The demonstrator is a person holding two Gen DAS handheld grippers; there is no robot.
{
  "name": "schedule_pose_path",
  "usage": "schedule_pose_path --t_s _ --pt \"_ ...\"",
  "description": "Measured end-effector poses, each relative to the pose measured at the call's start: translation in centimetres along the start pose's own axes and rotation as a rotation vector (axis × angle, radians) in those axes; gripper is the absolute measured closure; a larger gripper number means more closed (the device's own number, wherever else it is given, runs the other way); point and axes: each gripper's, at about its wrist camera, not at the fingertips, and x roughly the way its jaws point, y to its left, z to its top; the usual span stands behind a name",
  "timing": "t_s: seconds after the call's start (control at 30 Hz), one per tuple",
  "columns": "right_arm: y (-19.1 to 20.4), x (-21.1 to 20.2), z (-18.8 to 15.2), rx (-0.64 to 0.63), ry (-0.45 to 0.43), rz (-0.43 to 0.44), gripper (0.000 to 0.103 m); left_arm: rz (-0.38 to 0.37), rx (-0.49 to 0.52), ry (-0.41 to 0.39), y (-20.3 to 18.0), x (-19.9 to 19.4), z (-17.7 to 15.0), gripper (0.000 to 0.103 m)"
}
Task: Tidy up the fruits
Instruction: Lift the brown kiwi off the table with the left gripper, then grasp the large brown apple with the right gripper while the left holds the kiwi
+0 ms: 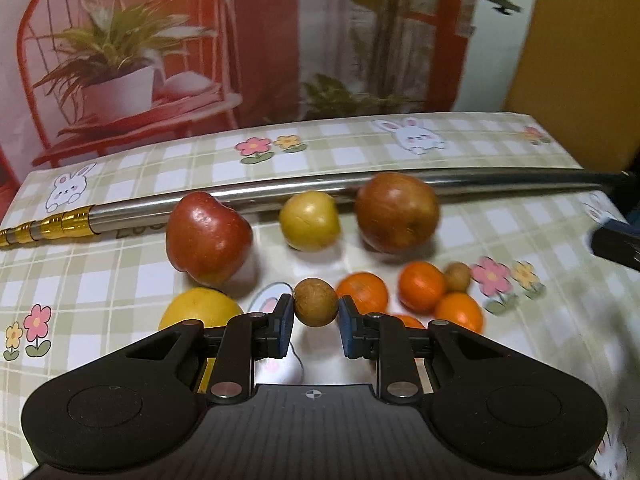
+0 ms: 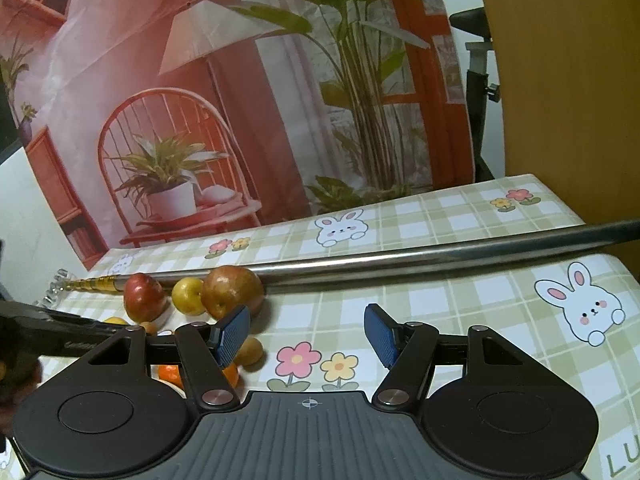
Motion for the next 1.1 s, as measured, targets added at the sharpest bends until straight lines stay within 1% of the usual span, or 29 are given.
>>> schedule_pose_path --t_s 0.1,0.27,0.43,0.6,0.77,0.87,0.9,0.93,1.0,1.1 --pt "0.5 0.2 0.2 -0.023 -0.005 0.016 0.042 -0.017 -0.004 -0.025 0.0 -1.4 -0.6 0.077" --pt "1.8 1.4 1.0 -0.092 -0.015 0.059 0.042 -0.019 -0.054 -0.082 1.1 -3.9 -1.5 0.077" --pt "3.5 4.3 2.1 -0.137 0.012 0.116 0.042 -0.011 -0.113 -0.107 3.0 -5.3 -2.0 0.077" --pt "4.6 7.9 2.8 -0.107 0.046 0.169 0.042 0.008 -0.129 -0.132 4.3 -6.4 -2.8 0.077" --pt "5.5 11.3 2.6 -0.081 0.101 0.162 0.042 -0.007 -0.147 -0.153 5.2 -7.4 -3.6 0.077" --pt "6.4 12.8 2.5 -0.092 0.130 0.152 0.041 -0.015 -0.153 -0.167 5.6 -7.8 -4.0 0.077" --pt "6.7 13.3 2.4 -0.099 0.144 0.145 0.040 -0.019 -0.157 -0.170 5.7 -7.9 -4.1 0.077" --pt "7.0 13.8 2.4 -0.107 0.160 0.138 0.037 -0.024 -0.161 -0.172 5.8 -7.9 -4.2 0.077" --pt "7.5 14.6 2.2 -0.118 0.182 0.107 0.037 -0.033 -0.166 -0.177 5.9 -8.0 -4.5 0.077" --pt "7.5 15.4 2.0 -0.114 0.199 0.086 0.038 -0.046 -0.169 -0.181 5.8 -8.0 -4.7 0.077"
